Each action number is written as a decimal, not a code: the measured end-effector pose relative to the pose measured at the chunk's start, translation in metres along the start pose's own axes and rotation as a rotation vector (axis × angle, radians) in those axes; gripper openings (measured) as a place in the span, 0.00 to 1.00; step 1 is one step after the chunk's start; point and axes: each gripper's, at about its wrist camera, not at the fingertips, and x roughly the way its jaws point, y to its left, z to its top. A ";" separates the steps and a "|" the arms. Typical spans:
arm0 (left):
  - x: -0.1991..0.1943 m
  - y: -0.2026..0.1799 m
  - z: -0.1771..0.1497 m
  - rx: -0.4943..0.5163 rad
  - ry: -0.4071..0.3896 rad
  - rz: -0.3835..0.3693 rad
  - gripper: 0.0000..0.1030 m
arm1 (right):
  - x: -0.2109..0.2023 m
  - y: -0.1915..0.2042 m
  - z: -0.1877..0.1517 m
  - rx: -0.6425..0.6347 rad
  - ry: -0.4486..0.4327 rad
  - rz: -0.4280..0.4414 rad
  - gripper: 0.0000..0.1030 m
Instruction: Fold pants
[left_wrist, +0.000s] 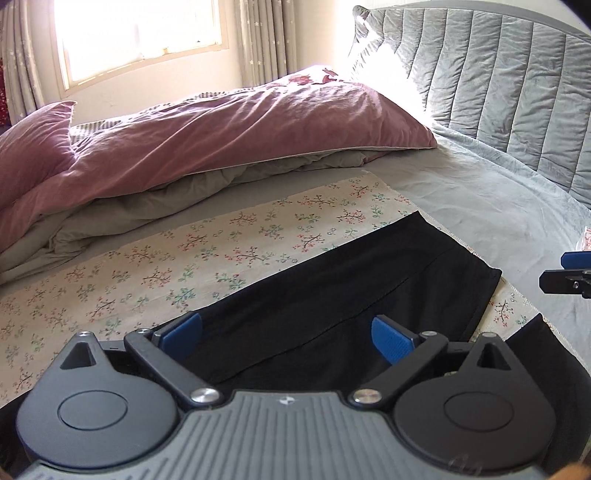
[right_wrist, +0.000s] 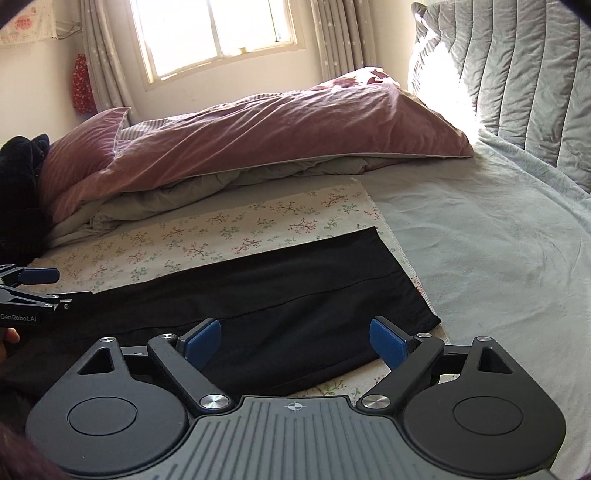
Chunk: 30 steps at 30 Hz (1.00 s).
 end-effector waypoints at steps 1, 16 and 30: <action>-0.013 0.007 -0.006 -0.010 -0.007 0.019 1.00 | -0.004 0.009 -0.002 -0.010 -0.003 0.007 0.90; -0.108 0.115 -0.090 -0.181 -0.008 0.280 1.00 | -0.011 0.134 -0.016 -0.137 -0.011 0.163 0.99; -0.085 0.194 -0.150 -0.333 0.027 0.447 1.00 | 0.059 0.247 -0.041 -0.289 0.073 0.336 1.00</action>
